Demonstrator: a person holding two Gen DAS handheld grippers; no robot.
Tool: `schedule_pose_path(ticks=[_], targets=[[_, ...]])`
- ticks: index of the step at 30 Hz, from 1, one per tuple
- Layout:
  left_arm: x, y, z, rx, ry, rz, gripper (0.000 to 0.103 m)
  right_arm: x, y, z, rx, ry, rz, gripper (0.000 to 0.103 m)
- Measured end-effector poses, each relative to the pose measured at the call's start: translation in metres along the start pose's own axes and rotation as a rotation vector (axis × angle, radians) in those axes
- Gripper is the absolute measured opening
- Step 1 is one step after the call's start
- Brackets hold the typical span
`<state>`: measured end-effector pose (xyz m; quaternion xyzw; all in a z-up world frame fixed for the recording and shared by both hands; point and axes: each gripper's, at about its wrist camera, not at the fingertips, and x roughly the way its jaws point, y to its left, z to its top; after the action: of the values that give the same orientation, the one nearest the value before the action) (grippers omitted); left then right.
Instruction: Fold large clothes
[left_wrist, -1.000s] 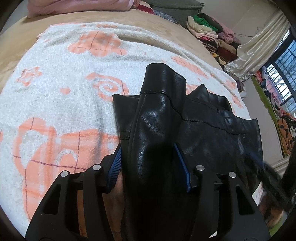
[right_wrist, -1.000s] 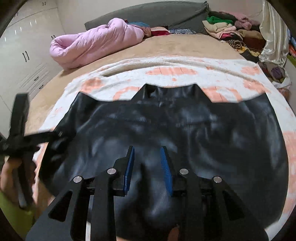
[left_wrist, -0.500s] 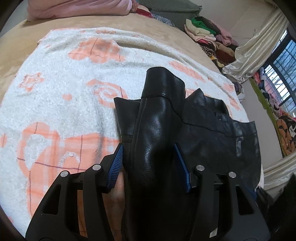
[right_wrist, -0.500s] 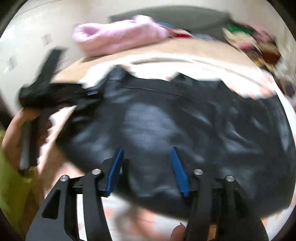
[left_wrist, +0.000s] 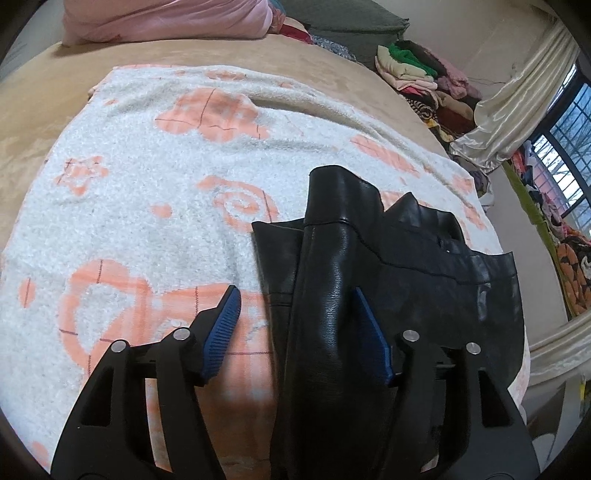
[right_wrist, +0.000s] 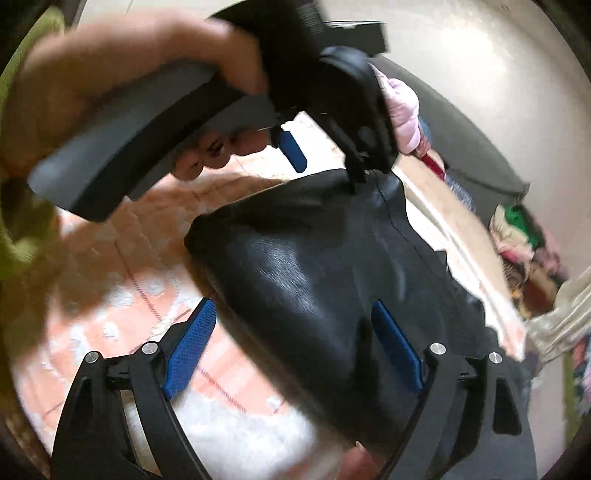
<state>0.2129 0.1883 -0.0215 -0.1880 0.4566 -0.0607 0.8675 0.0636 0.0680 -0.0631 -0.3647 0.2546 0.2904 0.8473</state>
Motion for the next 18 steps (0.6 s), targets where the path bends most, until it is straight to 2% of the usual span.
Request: schedule_pose_path(ticks=[3,7,8,9,12,15,18], targets=[[0.002,0.001,0.001,0.011,0.001,0.021,0.062,0.009,0.01,0.001,-0.055,0.009,-0.052,0.085],[0.008,0.006,0.002,0.0,0.016,0.023,0.065,0.014,0.013,0.003,-0.081,-0.01,-0.074,0.083],[0.009,0.008,0.002,-0.003,0.019,0.022,0.067,0.013,0.015,0.004,-0.095,-0.025,-0.087,0.08],[0.01,0.009,0.002,-0.006,0.023,0.022,0.068,0.012,0.016,0.004,-0.107,-0.039,-0.09,0.069],[0.012,0.012,0.001,-0.018,0.031,0.019,0.071,0.006,0.02,0.003,-0.121,-0.072,-0.101,0.05],[0.014,0.014,0.001,-0.026,0.041,0.014,0.072,-0.001,0.02,0.002,-0.118,-0.103,-0.125,0.035],[0.019,0.018,-0.001,-0.048,0.061,-0.001,0.073,-0.009,0.017,0.005,-0.091,-0.117,-0.122,0.029]])
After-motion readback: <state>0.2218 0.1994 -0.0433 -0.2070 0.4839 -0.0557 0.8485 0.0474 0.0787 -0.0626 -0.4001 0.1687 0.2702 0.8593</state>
